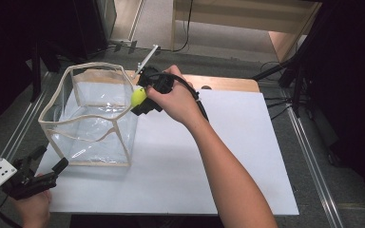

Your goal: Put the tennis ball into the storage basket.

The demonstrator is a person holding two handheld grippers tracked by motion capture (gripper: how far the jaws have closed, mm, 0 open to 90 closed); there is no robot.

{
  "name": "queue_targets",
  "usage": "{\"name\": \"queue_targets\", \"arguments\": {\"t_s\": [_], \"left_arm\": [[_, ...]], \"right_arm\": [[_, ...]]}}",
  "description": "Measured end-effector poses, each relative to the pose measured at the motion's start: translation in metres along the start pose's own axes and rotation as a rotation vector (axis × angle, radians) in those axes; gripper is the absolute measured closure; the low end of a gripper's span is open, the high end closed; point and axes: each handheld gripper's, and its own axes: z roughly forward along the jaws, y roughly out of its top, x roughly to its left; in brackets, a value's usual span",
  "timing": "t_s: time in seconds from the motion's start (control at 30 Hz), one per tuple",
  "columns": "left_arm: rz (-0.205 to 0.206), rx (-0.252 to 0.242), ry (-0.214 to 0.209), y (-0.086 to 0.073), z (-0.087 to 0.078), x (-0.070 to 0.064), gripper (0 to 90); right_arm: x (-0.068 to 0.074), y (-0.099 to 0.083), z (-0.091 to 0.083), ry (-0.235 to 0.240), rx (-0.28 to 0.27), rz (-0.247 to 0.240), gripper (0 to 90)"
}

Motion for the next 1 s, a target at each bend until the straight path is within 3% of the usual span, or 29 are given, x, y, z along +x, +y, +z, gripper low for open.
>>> {"name": "queue_targets", "arguments": {"t_s": [0.33,1.0], "left_arm": [[-0.003,-0.003,-0.001,0.000,0.000,0.000,6.5],[-0.006,-0.002,-0.002,0.000,0.000,0.000,6.5]], "right_arm": [[0.002,0.010,-0.009,-0.001,-0.015,-0.015,23.8],[0.010,0.032,-0.004,0.015,-0.014,-0.049,23.8]]}}
